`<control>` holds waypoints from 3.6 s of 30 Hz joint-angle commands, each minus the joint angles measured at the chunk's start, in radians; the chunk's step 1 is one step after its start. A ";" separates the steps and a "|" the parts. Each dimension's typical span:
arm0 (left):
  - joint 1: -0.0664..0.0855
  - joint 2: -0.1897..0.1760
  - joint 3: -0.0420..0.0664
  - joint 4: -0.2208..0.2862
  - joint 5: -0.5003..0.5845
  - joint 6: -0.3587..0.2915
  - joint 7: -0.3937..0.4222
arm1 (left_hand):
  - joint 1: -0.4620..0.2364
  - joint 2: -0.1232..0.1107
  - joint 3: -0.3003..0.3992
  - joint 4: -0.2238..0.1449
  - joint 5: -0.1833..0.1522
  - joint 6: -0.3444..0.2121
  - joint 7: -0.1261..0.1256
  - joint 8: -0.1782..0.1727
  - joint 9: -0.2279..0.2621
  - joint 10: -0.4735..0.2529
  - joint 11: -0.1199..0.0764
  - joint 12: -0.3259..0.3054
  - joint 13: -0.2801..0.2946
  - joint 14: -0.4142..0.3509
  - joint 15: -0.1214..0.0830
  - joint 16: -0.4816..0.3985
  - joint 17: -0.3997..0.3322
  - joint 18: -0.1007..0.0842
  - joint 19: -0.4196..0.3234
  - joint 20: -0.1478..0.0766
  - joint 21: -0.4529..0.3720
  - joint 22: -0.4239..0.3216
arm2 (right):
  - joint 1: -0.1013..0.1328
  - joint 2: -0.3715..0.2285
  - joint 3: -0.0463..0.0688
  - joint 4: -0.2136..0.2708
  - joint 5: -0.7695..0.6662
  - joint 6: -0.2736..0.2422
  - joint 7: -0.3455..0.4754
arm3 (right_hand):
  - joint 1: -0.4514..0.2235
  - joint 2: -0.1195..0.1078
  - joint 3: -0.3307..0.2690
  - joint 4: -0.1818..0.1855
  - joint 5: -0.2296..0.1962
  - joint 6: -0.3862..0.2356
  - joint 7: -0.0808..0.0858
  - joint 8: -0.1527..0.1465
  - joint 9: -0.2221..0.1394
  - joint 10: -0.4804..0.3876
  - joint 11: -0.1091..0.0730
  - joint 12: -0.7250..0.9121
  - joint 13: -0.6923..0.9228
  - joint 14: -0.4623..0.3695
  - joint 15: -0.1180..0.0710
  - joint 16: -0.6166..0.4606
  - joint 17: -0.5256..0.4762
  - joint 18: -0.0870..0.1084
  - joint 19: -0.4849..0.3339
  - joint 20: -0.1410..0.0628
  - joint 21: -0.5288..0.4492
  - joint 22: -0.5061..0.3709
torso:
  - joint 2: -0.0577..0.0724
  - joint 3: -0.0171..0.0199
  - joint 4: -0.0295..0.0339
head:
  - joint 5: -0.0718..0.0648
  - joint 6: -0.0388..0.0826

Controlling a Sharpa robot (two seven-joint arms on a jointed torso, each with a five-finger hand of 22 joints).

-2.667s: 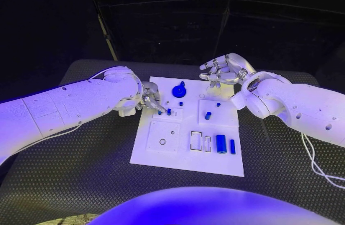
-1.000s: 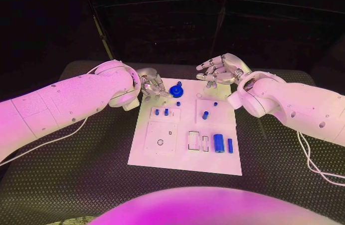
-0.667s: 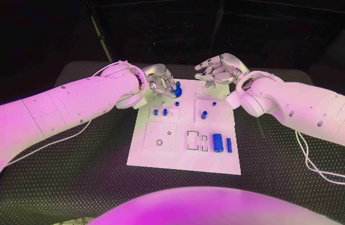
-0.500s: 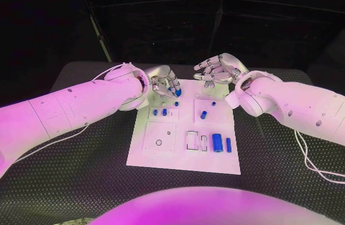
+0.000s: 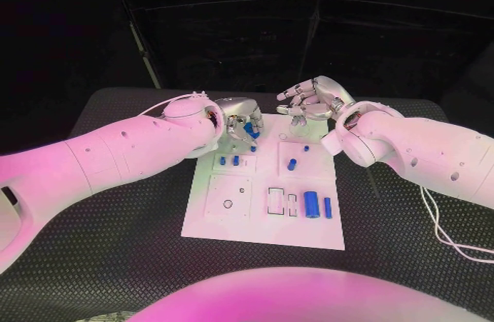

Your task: Assemble the parts on the task board

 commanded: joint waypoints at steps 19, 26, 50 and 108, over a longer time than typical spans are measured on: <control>-0.004 0.028 -0.001 -0.033 -0.084 0.141 -0.010 | -0.039 -0.013 0.006 0.002 0.001 0.058 0.002 -0.026 -0.024 0.069 -0.007 -0.019 -0.035 0.079 -0.001 0.152 0.153 -0.043 0.124 -0.003 0.219 0.199 | 0.002 0.004 0.001 -0.001 -0.002 -0.005 0.012 | 0.003 0.011 0.003 0.004 0.007 -0.007 -0.001 0.005 0.001 -0.006 -0.002 -0.003 -0.002 -0.005 0.001 -0.006 0.001 0.012 0.006 0.000 -0.006 -0.001 | -0.001 0.0006 0.0012 | -0.005 0.000; -0.008 0.037 -0.001 -0.047 -0.089 0.141 -0.014 | -0.027 0.004 0.019 -0.003 0.003 0.077 0.001 -0.030 -0.028 0.097 -0.011 -0.022 -0.039 0.084 -0.003 0.162 0.158 -0.046 0.135 -0.005 0.240 0.221 | 0.002 0.005 0.001 -0.001 -0.002 -0.006 0.013 | 0.003 0.011 0.003 0.004 0.007 -0.007 -0.001 0.005 0.001 -0.006 -0.002 -0.003 -0.002 -0.005 0.001 -0.006 0.001 0.012 0.006 0.000 -0.006 -0.001 | -0.001 0.0007 0.0007 | -0.009 0.000; -0.022 0.062 -0.001 -0.092 -0.090 0.137 -0.013 | -0.002 0.029 0.083 -0.004 0.004 0.128 -0.007 -0.041 -0.039 0.167 -0.025 -0.064 -0.047 0.085 -0.014 0.175 0.157 -0.049 0.137 -0.015 0.261 0.252 | 0.002 0.007 0.001 -0.001 -0.002 -0.003 0.013 | 0.005 0.012 0.004 0.004 0.008 -0.006 -0.001 0.005 0.001 -0.006 -0.002 -0.003 -0.002 -0.004 0.001 -0.005 0.004 0.012 0.006 0.000 -0.006 -0.001 | 0.000 0.0008 0.0005 | -0.011 0.000; -0.032 -0.147 0.072 0.066 -0.038 0.108 -0.034 | -0.025 -0.007 0.209 -0.002 0.003 0.201 0.003 -0.070 -0.055 0.271 -0.029 -0.161 -0.043 0.094 -0.019 0.187 0.151 -0.062 0.163 -0.022 0.330 0.331 | 0.001 0.001 0.000 -0.010 -0.002 0.002 0.016 | 0.006 0.013 0.005 0.004 0.008 -0.006 -0.001 0.006 0.002 -0.006 -0.002 -0.002 -0.002 -0.003 0.001 -0.002 0.007 0.012 0.007 0.000 -0.007 -0.002 | -0.001 0.0001 0.0008 | 0.003 0.000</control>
